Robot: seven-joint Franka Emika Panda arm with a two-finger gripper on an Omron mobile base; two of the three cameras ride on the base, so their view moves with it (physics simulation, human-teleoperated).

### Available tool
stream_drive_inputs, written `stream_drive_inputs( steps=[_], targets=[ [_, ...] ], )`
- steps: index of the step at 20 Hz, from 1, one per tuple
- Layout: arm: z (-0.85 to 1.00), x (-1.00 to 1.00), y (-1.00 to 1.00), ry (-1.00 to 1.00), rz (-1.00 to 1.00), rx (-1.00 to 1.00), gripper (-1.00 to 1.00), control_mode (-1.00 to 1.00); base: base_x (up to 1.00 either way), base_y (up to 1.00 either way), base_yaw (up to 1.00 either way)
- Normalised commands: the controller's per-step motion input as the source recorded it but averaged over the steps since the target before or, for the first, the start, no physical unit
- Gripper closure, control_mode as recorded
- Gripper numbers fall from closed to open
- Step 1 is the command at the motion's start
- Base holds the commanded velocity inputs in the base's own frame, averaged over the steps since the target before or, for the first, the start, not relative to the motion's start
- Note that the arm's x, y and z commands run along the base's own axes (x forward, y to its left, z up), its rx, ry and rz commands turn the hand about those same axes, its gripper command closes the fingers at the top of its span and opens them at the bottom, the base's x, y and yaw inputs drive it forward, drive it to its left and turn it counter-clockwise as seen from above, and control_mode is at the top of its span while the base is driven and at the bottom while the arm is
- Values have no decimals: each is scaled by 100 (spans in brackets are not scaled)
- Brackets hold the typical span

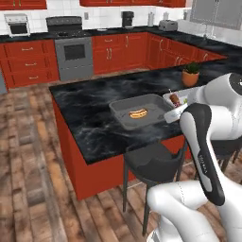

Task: Place the cold items (apple and banana) from the fridge in one tupperware on the dining counter. Place the warm items (hot dog and kebab skewer) in the stove area in another tupperware.

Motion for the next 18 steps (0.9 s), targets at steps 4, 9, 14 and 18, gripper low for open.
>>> stream_drive_inputs(
  steps=[4, 9, 14, 18],
  targets=[
    [0, 0, 0, 0, 0, 0, 100, 100, 48, -69, 47],
    [0, 0, 0, 0, 0, 0, 100, 100, 51, -62, 37],
    [0, 0, 0, 0, 0, 0, 100, 100, 70, -47, 20],
    [0, 0, 0, 0, 0, 0, 100, 100, 73, -48, 16]
  ],
)
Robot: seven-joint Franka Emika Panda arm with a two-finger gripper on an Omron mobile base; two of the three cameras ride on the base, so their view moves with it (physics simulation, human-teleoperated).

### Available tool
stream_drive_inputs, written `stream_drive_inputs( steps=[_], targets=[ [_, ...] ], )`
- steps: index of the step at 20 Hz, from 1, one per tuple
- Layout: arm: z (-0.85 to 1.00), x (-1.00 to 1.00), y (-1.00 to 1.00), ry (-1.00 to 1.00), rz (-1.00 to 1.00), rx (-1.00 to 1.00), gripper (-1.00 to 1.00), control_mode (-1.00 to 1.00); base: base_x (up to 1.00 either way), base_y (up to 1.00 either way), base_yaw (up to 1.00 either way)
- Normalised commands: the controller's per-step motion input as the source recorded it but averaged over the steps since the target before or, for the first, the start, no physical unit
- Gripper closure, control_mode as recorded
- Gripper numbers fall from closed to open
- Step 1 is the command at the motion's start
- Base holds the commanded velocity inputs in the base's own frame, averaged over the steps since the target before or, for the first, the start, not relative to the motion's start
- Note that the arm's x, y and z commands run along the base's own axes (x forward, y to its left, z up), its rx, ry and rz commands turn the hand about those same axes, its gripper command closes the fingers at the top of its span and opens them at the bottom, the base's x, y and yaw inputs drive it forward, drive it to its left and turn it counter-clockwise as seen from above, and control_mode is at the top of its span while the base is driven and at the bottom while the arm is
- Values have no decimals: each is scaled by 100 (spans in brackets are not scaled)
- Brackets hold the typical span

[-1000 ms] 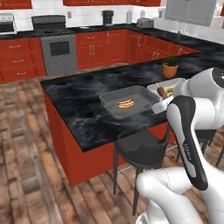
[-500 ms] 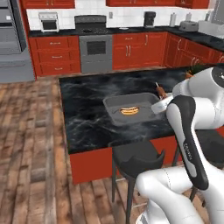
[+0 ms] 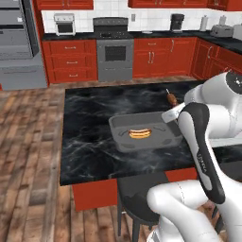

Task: Place the cold items (apple and banana) from the fridge in one tupperware on the dining counter. Place the warm items (hot dog and kebab skewer) in the stove area in another tupperware.

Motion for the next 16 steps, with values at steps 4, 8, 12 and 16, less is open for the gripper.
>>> stream_drive_inputs(
  steps=[4, 8, 12, 16],
  targets=[
    [0, 50, -5, 8, 8, 1, 100, -100, 46, -16, 8],
    [-26, 100, -1, 39, 17, -8, 100, -100, 0, 0, 0],
    [-60, 90, -11, 43, 28, -22, 100, -100, 0, 0, 0],
    [-55, 47, -39, 14, 35, -12, 100, -100, 0, 0, 0]
  ],
)
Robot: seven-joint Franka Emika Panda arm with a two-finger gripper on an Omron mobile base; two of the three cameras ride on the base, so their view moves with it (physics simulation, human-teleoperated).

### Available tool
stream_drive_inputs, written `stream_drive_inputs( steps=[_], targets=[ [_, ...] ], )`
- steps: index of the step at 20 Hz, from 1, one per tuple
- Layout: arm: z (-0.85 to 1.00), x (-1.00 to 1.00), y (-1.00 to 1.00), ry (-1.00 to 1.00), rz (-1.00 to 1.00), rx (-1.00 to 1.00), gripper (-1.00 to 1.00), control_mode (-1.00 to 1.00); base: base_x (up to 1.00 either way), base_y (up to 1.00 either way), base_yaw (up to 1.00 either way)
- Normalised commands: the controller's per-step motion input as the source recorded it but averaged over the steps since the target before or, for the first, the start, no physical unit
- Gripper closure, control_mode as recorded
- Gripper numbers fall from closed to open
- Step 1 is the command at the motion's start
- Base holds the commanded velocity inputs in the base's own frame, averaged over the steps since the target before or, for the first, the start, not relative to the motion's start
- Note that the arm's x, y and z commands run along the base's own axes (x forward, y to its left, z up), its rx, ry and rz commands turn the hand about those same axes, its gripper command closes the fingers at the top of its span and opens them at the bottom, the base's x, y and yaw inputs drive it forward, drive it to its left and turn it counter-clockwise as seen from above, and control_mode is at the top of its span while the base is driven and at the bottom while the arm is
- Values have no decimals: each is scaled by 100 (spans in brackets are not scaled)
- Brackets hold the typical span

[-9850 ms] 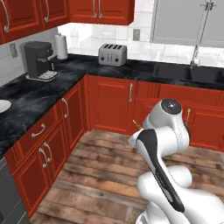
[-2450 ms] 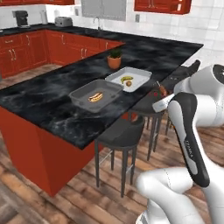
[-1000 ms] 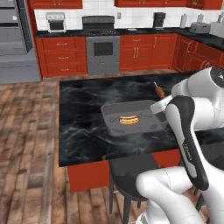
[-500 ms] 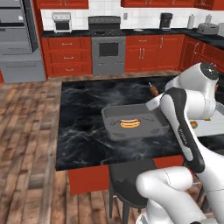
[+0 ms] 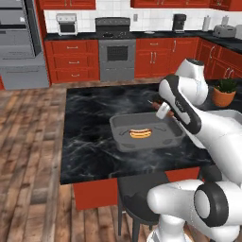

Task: Place the cold items (apple and banana) from the fridge in one tupperware on the dining counter. Place the warm items (hot dog and kebab skewer) in the stove area in another tupperware.

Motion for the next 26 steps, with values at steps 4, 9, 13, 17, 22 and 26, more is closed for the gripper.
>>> stream_drive_inputs(
  steps=[4, 9, 13, 17, 22, 26],
  targets=[
    [-52, 30, -51, 3, 37, -3, 100, -100, 0, 0, 0],
    [-71, 38, -34, 5, 35, -6, 100, -100, 0, 0, 0],
    [-62, 40, -16, 1, 34, -5, 100, -100, 0, 0, 0],
    [-51, 41, 8, 1, 27, -10, 100, -100, 0, 0, 0],
    [-39, 36, 30, 2, 11, -11, 100, -100, 0, 0, 0],
    [-38, 40, 26, 4, 4, -10, 100, -100, 0, 0, 0]
  ],
)
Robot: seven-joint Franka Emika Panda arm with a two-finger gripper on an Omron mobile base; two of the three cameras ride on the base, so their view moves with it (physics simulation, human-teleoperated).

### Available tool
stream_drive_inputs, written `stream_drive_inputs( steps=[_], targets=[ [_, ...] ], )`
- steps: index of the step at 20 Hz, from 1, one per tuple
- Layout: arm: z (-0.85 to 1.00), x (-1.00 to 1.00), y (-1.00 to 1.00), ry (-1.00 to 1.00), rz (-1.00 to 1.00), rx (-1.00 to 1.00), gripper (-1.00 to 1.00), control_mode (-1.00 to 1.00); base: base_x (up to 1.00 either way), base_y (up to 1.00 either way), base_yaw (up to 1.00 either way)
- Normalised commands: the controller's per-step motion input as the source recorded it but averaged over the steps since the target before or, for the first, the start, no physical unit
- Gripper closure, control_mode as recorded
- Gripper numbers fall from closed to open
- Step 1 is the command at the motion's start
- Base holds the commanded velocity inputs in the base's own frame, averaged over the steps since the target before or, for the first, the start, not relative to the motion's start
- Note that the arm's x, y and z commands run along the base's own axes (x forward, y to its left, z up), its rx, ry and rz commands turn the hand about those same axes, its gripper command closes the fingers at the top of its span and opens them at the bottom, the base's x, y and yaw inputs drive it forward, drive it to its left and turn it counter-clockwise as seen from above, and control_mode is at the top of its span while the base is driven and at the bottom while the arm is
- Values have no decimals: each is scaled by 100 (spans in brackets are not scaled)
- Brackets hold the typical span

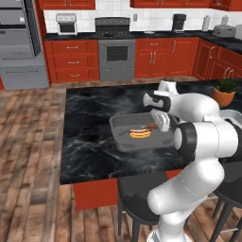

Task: Place the cold items (apple and banana) from the fridge in one tupperware on the dining counter. Place the warm items (hot dog and kebab skewer) in the stove area in another tupperware.

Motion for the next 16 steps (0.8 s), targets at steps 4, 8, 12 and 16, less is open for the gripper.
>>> stream_drive_inputs(
  steps=[4, 8, 12, 16],
  targets=[
    [-40, 29, 11, 2, 7, -5, 100, -100, 0, 0, 0],
    [-39, 26, 11, 3, 5, -4, 100, -100, 0, 0, 0],
    [-32, 25, 5, 4, 5, 0, 100, -100, 0, 0, 0],
    [-30, 22, 1, 0, 6, 0, 100, -100, 0, 0, 0]
  ],
)
